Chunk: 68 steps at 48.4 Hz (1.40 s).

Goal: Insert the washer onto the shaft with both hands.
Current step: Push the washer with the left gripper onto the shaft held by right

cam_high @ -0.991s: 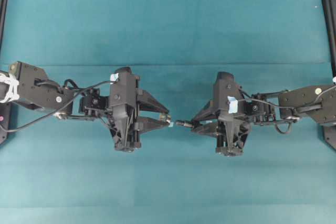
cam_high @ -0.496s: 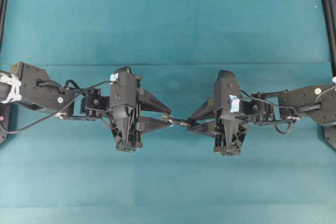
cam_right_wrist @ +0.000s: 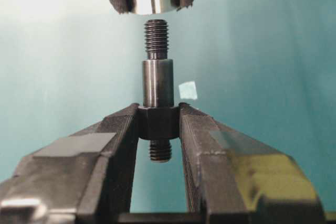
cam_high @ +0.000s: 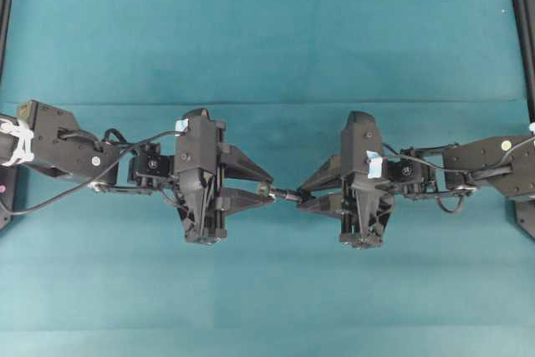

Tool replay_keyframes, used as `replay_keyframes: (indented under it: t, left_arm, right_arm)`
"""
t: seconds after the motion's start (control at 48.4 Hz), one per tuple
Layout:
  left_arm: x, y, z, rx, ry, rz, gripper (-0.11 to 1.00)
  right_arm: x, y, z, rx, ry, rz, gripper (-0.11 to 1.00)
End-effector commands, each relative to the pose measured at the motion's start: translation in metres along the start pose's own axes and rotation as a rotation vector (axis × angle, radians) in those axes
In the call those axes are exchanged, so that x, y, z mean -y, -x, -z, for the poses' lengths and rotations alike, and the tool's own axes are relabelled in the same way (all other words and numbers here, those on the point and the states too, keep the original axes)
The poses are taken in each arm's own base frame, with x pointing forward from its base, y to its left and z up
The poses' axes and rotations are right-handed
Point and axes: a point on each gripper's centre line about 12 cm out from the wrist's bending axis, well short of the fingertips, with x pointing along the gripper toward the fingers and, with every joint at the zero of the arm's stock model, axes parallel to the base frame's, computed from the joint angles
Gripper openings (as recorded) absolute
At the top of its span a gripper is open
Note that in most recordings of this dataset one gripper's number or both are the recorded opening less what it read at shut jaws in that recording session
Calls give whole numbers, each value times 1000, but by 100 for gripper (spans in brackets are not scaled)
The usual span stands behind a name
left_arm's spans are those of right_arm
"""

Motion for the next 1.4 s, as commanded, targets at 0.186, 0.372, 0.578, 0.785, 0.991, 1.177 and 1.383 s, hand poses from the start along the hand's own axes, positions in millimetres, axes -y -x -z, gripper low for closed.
replay_keyframes:
  t: [0.186, 0.372, 0.578, 0.785, 0.991, 1.177, 1.383]
  left_arm:
    - [4, -6, -11, 51, 13, 13, 36]
    - [7, -10, -10, 47, 10, 20, 36]
    - [8, -13, -8, 42, 9, 22, 36]
    - [8, -16, -9, 45, 9, 22, 36]
    - [8, -20, -11, 48, 9, 23, 36]
    - [8, -24, -11, 45, 9, 22, 36]
    - [10, -26, -7, 24, 7, 24, 36]
  right_arm:
    - [-2, 1, -6, 29, -10, -6, 0]
    - [-2, 1, -7, 36, -11, -6, 0]
    - [0, 1, -9, 49, -13, -5, 0]
    - [0, 1, -10, 55, -15, -4, 0]
    - [1, 1, -10, 56, -15, -2, 0]
    - [1, 1, -11, 59, -13, -2, 0]
    - [2, 1, -12, 67, -15, -1, 0]
